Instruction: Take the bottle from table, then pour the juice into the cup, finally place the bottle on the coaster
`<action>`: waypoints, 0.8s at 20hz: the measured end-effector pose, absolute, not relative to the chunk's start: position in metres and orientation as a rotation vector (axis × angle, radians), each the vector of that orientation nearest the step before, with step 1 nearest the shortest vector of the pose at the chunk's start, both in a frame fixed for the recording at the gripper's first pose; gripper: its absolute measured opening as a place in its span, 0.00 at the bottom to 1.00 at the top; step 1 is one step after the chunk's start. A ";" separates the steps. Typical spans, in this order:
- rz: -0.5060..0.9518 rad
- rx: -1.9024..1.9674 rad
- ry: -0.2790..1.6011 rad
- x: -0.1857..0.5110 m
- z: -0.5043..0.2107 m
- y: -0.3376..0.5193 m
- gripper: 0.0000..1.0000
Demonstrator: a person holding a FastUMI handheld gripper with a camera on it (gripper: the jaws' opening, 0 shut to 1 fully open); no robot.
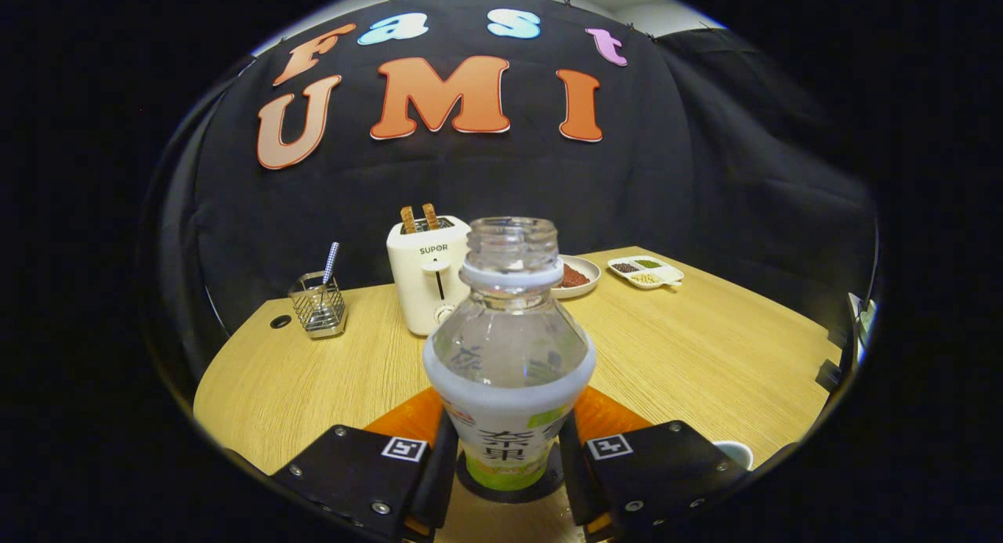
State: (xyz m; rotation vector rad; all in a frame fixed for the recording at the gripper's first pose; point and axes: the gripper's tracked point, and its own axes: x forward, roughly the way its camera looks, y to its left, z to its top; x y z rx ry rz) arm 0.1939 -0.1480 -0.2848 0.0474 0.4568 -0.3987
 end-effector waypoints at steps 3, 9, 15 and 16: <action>-0.401 0.033 0.447 0.192 -0.284 -0.146 0.62; -0.408 0.025 0.449 0.189 -0.292 -0.141 0.67; -0.399 -0.004 0.453 0.187 -0.293 -0.138 0.81; -0.400 -0.001 0.448 0.185 -0.291 -0.137 0.85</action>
